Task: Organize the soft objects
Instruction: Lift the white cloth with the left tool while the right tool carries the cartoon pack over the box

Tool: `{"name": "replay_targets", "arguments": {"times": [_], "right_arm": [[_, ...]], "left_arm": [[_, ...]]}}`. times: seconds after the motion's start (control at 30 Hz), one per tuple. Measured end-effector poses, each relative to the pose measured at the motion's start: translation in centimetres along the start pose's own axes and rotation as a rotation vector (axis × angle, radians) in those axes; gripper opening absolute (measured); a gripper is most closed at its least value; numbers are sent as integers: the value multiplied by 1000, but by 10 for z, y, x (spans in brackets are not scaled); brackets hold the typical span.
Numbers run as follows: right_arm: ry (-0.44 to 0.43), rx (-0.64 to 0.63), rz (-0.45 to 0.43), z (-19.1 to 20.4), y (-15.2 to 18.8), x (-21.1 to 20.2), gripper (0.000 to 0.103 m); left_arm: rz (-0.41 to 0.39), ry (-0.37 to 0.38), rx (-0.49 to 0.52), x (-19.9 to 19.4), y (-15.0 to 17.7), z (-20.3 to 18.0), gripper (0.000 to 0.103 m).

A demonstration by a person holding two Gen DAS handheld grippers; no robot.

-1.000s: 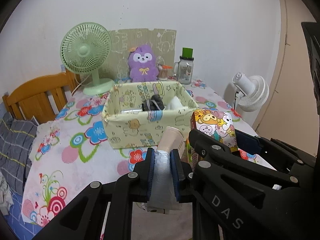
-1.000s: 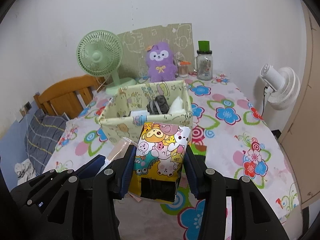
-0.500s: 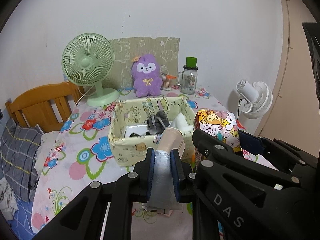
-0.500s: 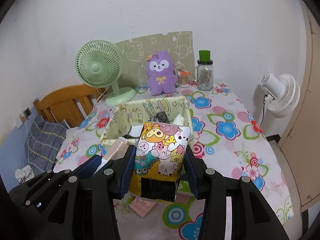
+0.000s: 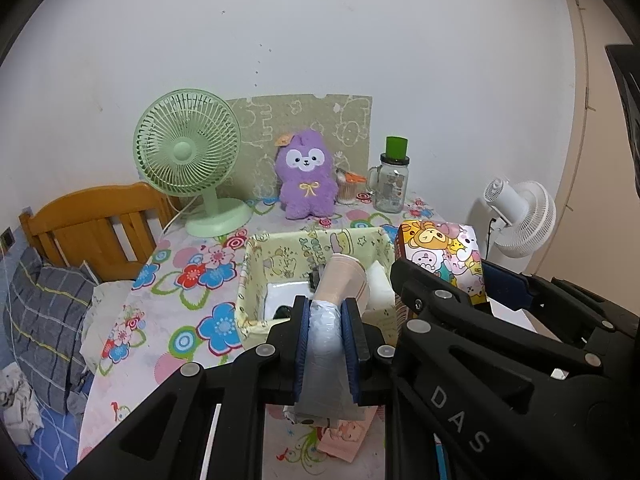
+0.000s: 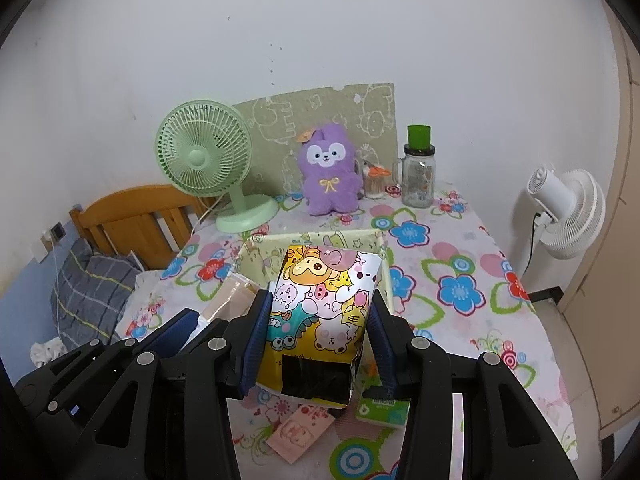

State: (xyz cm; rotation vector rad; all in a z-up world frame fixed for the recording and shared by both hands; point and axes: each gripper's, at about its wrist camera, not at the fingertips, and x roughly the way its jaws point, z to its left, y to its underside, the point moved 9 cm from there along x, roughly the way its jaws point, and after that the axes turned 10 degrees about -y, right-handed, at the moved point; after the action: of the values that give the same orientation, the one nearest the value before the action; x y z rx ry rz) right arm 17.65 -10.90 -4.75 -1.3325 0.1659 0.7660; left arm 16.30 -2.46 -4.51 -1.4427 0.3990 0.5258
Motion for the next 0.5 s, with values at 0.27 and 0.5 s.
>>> {"name": "replay_targets", "arguments": {"times": [0.27, 0.5], "right_arm": [[-5, -11, -8, 3, -14, 8, 50], [-3, -19, -13, 4, -26, 18, 50]], "left_arm": [[-11, -9, -3, 7, -12, 7, 15], [-18, -7, -9, 16, -21, 10, 15]]}}
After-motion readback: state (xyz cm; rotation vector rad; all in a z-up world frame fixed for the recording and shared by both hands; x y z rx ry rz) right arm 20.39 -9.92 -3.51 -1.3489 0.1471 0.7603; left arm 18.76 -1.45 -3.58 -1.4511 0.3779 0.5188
